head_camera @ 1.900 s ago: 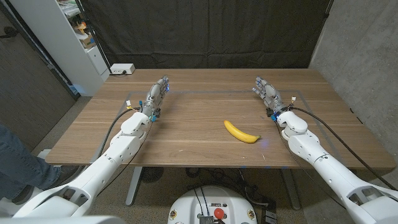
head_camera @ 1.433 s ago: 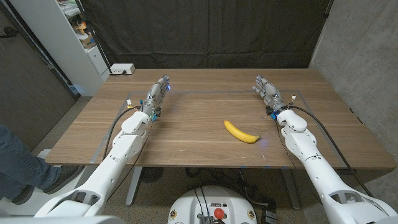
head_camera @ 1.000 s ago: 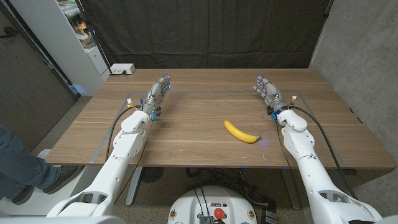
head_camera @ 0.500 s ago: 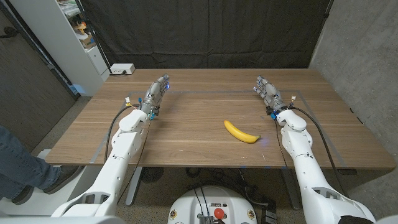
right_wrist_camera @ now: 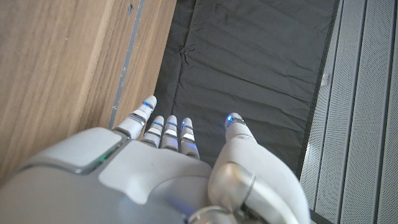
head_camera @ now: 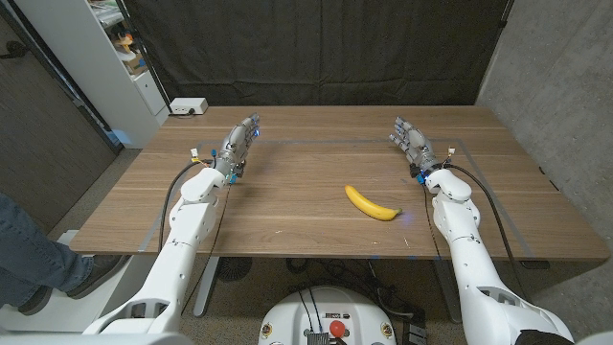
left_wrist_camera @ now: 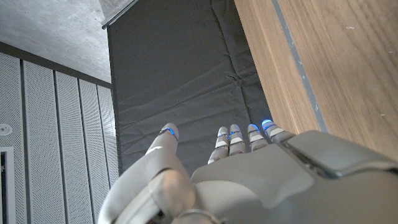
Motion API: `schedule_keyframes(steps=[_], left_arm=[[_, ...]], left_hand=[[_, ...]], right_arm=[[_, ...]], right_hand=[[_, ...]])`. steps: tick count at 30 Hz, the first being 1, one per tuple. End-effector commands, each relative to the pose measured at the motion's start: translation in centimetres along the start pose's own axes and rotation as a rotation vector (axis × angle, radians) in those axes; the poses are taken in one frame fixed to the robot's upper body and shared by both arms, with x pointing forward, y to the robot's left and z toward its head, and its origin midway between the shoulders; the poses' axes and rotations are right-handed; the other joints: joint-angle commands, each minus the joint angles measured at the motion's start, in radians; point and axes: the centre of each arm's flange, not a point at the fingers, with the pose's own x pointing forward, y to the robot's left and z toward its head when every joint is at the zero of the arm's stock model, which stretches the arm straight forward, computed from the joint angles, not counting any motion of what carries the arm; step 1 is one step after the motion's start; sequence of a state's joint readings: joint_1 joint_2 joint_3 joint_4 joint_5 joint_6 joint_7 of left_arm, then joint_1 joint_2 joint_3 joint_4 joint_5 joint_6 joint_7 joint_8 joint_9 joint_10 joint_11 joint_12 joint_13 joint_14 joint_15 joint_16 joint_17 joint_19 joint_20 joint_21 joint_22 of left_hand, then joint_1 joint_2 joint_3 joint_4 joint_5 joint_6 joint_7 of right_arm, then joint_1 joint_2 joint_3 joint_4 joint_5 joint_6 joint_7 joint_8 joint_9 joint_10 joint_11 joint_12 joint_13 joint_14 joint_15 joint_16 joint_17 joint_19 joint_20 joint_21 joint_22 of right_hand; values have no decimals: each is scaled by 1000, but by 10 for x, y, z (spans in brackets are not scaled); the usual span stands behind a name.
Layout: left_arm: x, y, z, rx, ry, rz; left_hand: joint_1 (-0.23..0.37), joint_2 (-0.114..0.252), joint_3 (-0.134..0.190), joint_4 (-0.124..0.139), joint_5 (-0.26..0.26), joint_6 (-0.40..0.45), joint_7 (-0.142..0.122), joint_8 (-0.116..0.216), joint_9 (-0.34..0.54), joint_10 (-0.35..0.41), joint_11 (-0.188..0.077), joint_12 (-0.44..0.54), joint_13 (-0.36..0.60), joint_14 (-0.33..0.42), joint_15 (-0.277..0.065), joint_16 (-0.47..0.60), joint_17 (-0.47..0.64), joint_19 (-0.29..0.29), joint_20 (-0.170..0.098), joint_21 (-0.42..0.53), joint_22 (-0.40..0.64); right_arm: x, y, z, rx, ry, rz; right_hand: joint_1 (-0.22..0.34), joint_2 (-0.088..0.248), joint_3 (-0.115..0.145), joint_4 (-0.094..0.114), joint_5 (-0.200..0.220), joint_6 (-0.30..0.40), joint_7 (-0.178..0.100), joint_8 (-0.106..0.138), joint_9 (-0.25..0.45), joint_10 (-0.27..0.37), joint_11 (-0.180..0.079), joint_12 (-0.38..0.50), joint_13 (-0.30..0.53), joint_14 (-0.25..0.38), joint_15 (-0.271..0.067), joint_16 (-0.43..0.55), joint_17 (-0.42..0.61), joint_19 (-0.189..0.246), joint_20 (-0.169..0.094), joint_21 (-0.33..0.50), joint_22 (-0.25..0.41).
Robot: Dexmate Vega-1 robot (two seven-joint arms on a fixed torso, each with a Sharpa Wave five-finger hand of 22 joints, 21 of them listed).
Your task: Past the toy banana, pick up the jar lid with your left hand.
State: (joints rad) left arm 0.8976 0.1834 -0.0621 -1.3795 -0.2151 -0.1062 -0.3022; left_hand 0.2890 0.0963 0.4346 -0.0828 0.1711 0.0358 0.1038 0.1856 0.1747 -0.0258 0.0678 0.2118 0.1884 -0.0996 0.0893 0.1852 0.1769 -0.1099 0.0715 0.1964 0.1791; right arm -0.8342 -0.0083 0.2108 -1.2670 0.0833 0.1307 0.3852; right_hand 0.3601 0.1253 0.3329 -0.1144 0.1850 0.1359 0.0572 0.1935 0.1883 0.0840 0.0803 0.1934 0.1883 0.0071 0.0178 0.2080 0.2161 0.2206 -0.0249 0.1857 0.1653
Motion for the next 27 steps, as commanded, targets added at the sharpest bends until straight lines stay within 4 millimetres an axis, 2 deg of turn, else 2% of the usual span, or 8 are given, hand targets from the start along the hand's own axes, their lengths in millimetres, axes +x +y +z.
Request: schedule_keyframes(steps=[1,27], left_arm=[[-7,0,5,18,-10,5],[-22,3,21,91,-42,20]], left_hand=[[16,2,9,-5,7,7,2,6,3,4,5,3,4,-4,2,3,2,-1,3,4,2],[24,-1,10,-16,6,12,1,6,4,6,0,2,5,3,1,4,2,1,7,4,2]], right_arm=[[-3,-3,2,-5,-5,0],[-10,-9,4,-1,-15,-5]], right_hand=[[7,-1,3,-2,5,8,-1,3,3,8,0,6,5,-1,8,4,3,5,1,5,5],[7,0,3,-2,5,8,-2,3,3,9,0,6,5,-1,9,4,3,4,1,5,5]])
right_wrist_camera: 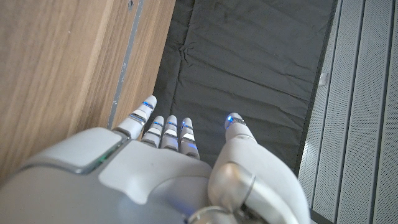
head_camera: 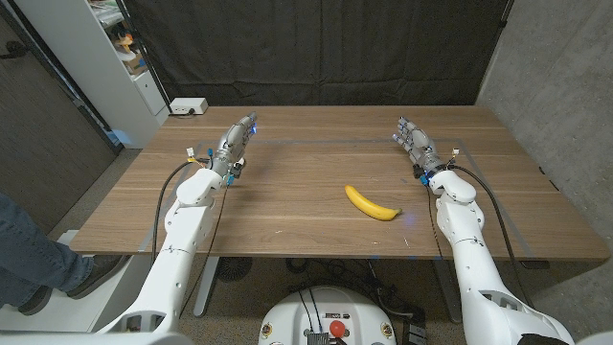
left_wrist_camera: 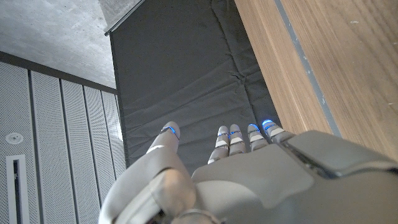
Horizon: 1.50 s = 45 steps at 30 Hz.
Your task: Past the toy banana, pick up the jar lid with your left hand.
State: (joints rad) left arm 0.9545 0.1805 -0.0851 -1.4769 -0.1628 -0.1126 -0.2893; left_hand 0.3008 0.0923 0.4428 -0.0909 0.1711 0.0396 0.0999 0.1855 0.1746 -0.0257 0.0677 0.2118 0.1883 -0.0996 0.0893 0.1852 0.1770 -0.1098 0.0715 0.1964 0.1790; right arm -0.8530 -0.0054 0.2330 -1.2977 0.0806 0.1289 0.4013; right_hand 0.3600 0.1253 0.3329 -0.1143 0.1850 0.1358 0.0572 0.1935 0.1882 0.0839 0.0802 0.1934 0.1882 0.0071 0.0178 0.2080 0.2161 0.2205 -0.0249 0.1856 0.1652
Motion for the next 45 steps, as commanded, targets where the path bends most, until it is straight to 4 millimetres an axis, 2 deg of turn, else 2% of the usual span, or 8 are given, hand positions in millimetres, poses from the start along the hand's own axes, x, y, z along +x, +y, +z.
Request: schedule_keyframes(steps=[1,45], left_arm=[[-7,4,7,30,-9,7],[-33,28,29,185,-11,50]], left_hand=[[13,3,2,-8,6,8,4,5,4,6,0,2,5,3,2,4,2,1,7,4,2],[22,0,2,-21,6,5,2,2,4,5,-3,0,5,6,1,3,2,1,11,4,2]], right_arm=[[-3,-2,0,5,-4,-1],[-3,6,2,6,-19,7]], right_hand=[[7,-1,3,-2,5,8,-2,3,4,9,0,6,5,-1,9,4,3,5,1,5,5],[6,0,1,-2,5,8,-3,3,4,7,-2,5,5,0,9,4,3,4,2,5,5]])
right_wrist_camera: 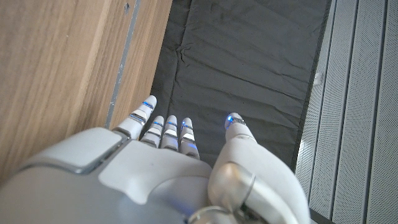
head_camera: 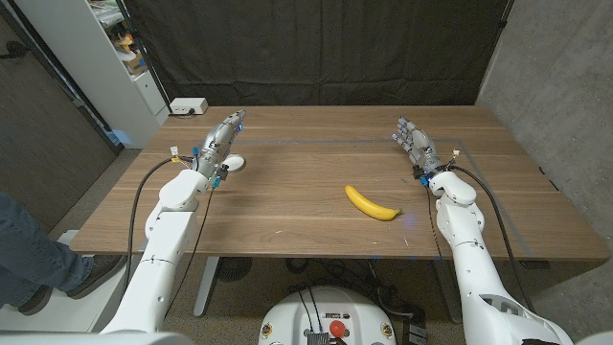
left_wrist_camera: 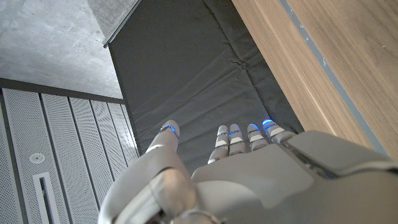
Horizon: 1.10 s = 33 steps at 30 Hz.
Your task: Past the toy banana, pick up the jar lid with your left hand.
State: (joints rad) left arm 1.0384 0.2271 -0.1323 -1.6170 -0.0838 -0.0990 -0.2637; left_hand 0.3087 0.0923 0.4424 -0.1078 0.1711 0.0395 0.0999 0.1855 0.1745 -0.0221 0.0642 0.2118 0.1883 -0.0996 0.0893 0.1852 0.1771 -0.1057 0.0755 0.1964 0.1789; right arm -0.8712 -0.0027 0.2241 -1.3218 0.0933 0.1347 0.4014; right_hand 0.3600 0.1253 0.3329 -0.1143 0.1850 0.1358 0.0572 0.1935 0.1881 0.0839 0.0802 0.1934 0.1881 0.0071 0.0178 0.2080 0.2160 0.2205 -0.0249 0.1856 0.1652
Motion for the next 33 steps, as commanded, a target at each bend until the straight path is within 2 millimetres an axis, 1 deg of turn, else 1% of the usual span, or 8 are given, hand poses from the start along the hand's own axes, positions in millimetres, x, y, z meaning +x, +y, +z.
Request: schedule_keyframes(steps=[1,7,8,9,33], left_arm=[[-6,7,5,43,3,16],[-6,9,6,45,-2,24],[-6,10,6,47,-3,24],[-6,10,6,49,-3,25],[-10,23,13,117,6,49]], left_hand=[[15,-1,2,-5,6,5,1,2,4,4,2,1,5,6,1,3,2,-3,7,4,2],[21,-3,3,-11,6,4,0,2,4,4,1,1,5,7,0,3,2,-4,9,4,2],[22,-3,3,-12,6,5,-2,2,4,5,-1,1,5,8,-3,3,2,-4,6,4,2],[24,-4,3,-14,7,4,1,2,4,4,1,1,5,8,1,3,2,-5,10,3,2],[31,-5,4,-21,7,6,1,2,4,7,0,1,5,10,0,2,2,-5,11,3,2]], right_arm=[[1,1,0,2,-5,0],[3,0,1,-1,-7,0],[3,0,2,0,-8,0],[3,0,2,0,-8,0],[7,0,4,1,-14,-1]], right_hand=[[6,0,1,-2,5,8,-3,3,4,8,-2,5,5,0,9,4,3,4,2,5,5],[6,0,1,-3,5,8,-4,3,4,8,-1,6,5,0,8,4,3,4,2,5,5],[6,0,0,-2,5,8,-3,3,4,8,-1,6,5,1,8,4,3,4,2,5,5],[5,0,0,-2,5,8,-4,3,4,7,-3,5,5,1,8,5,3,4,2,5,5],[6,-1,-1,-3,5,9,-5,4,4,7,-1,5,5,1,7,4,2,5,2,6,5]])
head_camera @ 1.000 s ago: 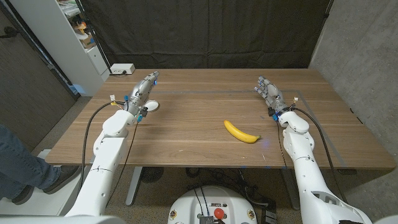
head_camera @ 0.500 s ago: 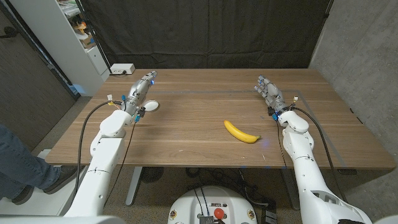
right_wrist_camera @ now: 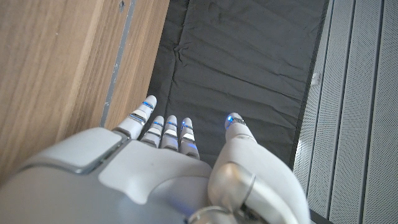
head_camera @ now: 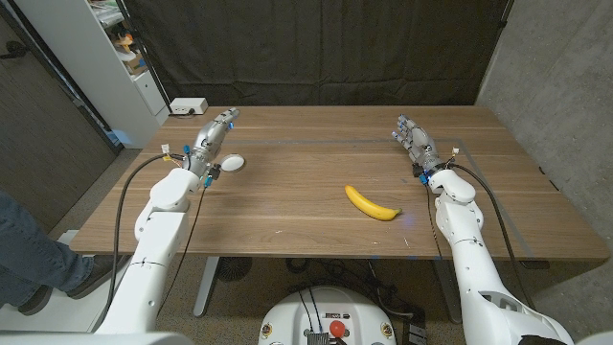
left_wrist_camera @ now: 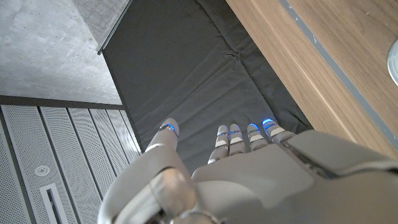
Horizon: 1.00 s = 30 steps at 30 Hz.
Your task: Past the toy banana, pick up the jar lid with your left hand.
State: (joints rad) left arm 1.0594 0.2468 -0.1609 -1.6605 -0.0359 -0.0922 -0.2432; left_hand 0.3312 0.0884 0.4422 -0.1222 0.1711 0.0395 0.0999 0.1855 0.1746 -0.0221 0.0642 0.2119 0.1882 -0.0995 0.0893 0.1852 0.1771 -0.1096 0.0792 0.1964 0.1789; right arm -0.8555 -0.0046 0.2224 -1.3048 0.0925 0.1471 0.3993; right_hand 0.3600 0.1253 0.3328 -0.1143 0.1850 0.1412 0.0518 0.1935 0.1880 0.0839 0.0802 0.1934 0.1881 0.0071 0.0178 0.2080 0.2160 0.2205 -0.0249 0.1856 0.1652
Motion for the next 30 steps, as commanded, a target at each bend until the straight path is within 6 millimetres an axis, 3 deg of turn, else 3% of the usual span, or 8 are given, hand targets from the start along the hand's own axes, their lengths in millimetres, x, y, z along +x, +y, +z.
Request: schedule_keyframes(steps=[1,30], left_arm=[[-2,6,3,47,9,14],[-11,26,12,122,16,24]], left_hand=[[9,-1,4,-7,7,7,1,3,4,7,-1,1,5,10,0,2,2,-1,7,3,2],[19,-3,2,-14,6,15,-1,4,5,17,-3,3,6,18,-1,3,2,2,8,5,2]], right_arm=[[2,1,1,4,-4,1],[-1,0,2,-12,-10,-13]], right_hand=[[6,0,-1,-3,5,4,1,4,4,8,-1,6,5,0,7,4,2,5,2,6,5],[6,0,-2,-4,5,4,1,4,4,8,0,5,5,1,8,4,2,4,3,6,5]])
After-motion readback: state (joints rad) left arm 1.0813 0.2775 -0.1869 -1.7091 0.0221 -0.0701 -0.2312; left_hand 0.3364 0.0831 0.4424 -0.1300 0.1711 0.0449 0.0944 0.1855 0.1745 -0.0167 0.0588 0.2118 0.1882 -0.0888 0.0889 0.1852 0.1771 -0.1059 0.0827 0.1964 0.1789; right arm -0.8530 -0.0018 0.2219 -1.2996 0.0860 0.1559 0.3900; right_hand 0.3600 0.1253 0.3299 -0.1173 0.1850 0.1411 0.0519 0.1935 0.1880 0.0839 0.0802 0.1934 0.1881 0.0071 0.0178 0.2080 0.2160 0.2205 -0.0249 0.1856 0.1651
